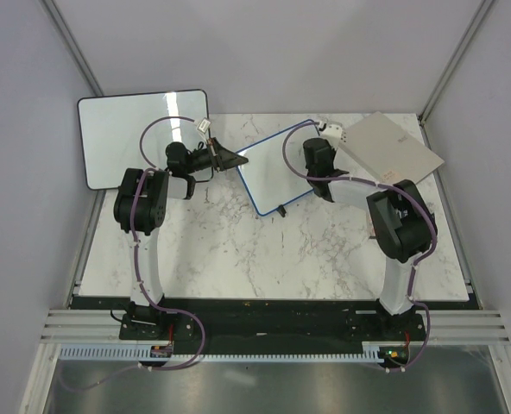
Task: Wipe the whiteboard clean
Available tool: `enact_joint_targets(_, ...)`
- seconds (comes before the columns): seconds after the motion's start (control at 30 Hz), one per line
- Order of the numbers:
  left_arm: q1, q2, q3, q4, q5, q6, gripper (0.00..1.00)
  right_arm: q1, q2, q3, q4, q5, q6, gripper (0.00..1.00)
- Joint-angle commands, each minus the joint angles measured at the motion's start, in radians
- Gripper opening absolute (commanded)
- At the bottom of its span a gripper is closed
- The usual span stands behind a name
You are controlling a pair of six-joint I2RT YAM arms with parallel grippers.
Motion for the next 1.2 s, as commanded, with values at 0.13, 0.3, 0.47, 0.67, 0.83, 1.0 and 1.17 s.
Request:
enact_joint_targets(0.13,-0.076,-0.052,0.003,0.403,0.25,-0.04,0.02,0.196,0.013,-0.095,-0.031,-0.316,-0.073,0.0)
enact_joint_targets(0.3,-0.075,-0.054,0.001,0.403,0.25,-0.037,0.02,0.189,0.04,-0.046,-0.037,-0.332,-0.068,0.0)
enact_joint_targets(0.47,-0.076,-0.055,0.003,0.403,0.248,-0.038,0.02,0.103,0.065,-0.014,-0.112,-0.227,0.029,0.0)
enact_joint_targets(0.67,-0.076,-0.052,0.003,0.403,0.247,-0.038,0.02,0.004,0.028,-0.09,-0.141,-0.165,0.111,0.0)
enact_joint_targets(0.83,-0.075,-0.052,0.001,0.403,0.25,-0.04,0.02,0.001,0.022,-0.126,-0.182,-0.163,0.154,0.0)
enact_joint_targets(1.0,-0.075,-0.052,-0.002,0.403,0.248,-0.04,0.02,0.023,0.031,-0.155,-0.146,-0.232,0.136,0.0)
enact_joint_targets(1.17,-0.075,-0.049,0.001,0.403,0.245,-0.041,0.02,0.099,0.037,-0.169,-0.149,-0.253,0.103,0.0)
